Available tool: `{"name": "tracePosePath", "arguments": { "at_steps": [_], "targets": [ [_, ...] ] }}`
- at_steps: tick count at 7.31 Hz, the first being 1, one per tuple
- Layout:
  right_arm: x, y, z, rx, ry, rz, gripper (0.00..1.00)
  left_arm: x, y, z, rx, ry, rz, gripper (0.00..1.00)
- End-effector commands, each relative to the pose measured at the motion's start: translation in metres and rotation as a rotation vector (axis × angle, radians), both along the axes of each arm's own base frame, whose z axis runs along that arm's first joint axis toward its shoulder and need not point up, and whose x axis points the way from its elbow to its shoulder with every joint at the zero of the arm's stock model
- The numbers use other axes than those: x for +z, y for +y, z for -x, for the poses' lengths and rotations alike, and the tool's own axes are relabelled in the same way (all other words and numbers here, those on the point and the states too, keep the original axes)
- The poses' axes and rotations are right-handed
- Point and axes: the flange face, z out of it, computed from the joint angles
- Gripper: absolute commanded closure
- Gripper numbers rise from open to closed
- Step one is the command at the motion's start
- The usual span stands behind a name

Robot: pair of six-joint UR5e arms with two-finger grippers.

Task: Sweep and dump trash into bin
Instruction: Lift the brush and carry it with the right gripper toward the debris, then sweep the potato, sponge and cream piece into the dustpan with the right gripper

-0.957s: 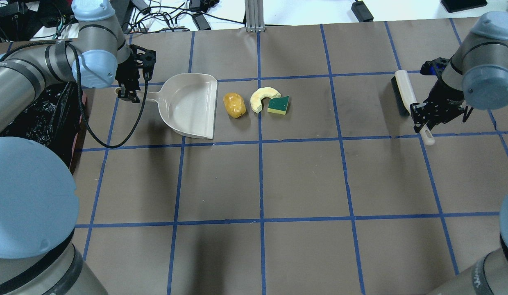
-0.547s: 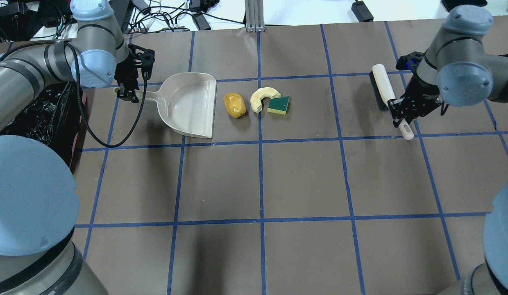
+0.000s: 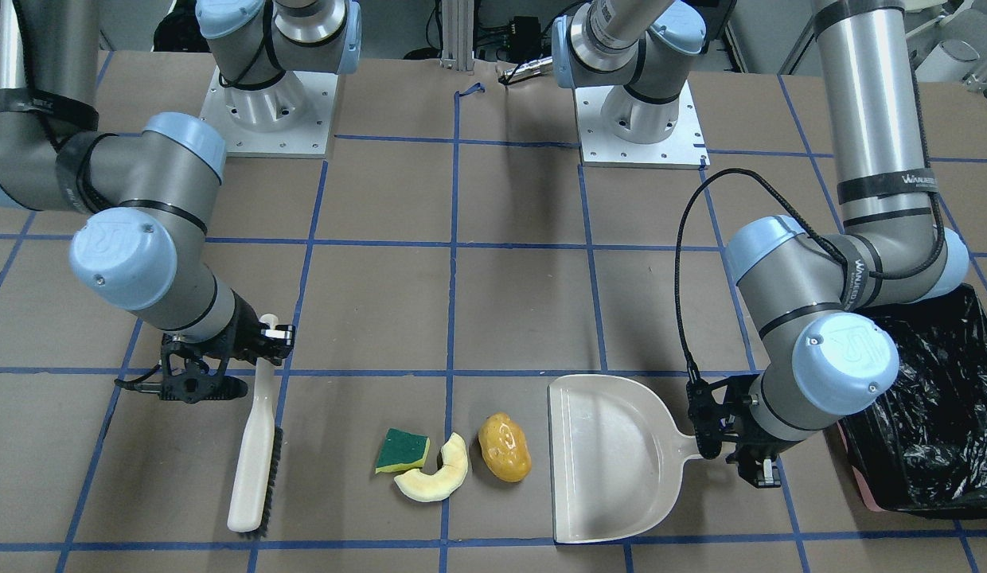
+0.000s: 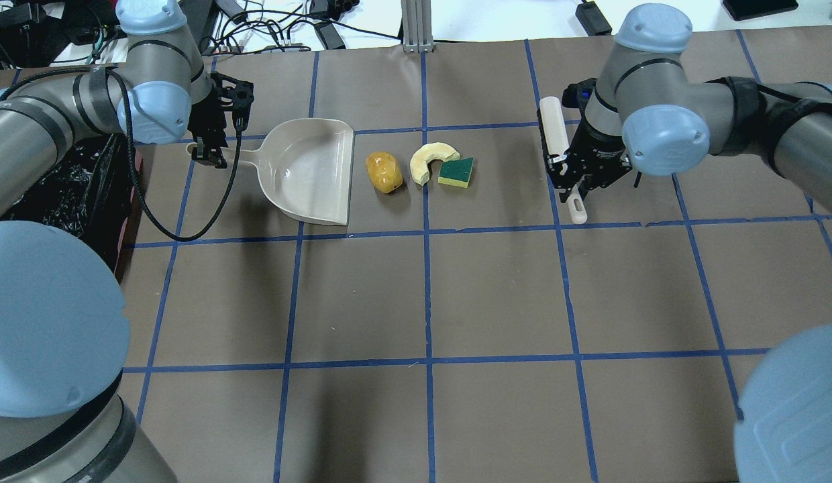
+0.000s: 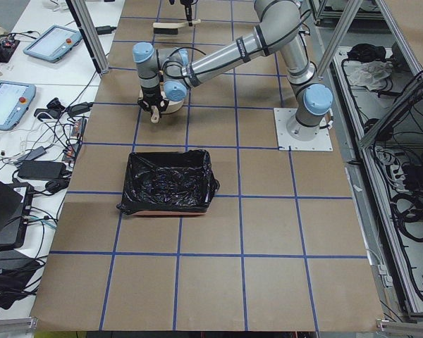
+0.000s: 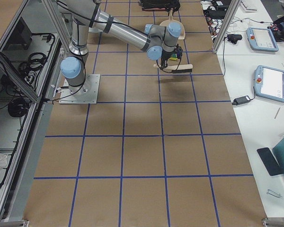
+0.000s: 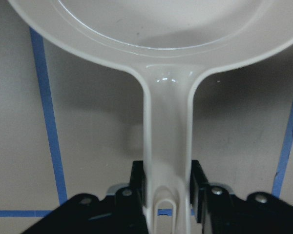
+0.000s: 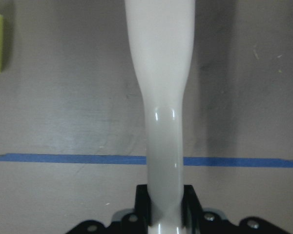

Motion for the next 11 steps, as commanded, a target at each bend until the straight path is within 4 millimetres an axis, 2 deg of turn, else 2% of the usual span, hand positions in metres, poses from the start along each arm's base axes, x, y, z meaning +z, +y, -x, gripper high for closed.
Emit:
{"name": "tracePosePath", "arguments": {
  "at_steps": [1,2,5,7,9,11],
  "targets": [
    [-0.007,0.004,-0.045,-0.067,-0.013,-0.019,1.0,-0.002,0.001,0.004,0.006,-0.028,-0.006,0.82],
    [-0.013,0.003,-0.071,-0.082,-0.008,-0.024,1.0,-0.002,0.001,0.004,0.006,-0.028,-0.006,0.82],
    [-0.017,0.016,-0.121,-0.129,-0.015,-0.044,1.0,-0.003,0.001,0.004,0.006,-0.029,-0.009,0.82],
    [-0.021,0.022,-0.138,-0.139,-0.023,-0.059,1.0,-0.005,0.001,0.004,0.006,-0.027,-0.012,0.82],
    [-0.029,0.019,-0.157,-0.164,-0.059,-0.031,1.0,-0.005,0.001,0.004,0.006,-0.027,-0.011,0.82],
    [-0.033,0.016,-0.196,-0.181,-0.056,-0.023,1.0,-0.005,0.001,0.004,0.006,-0.026,-0.012,0.82]
  ]
}}
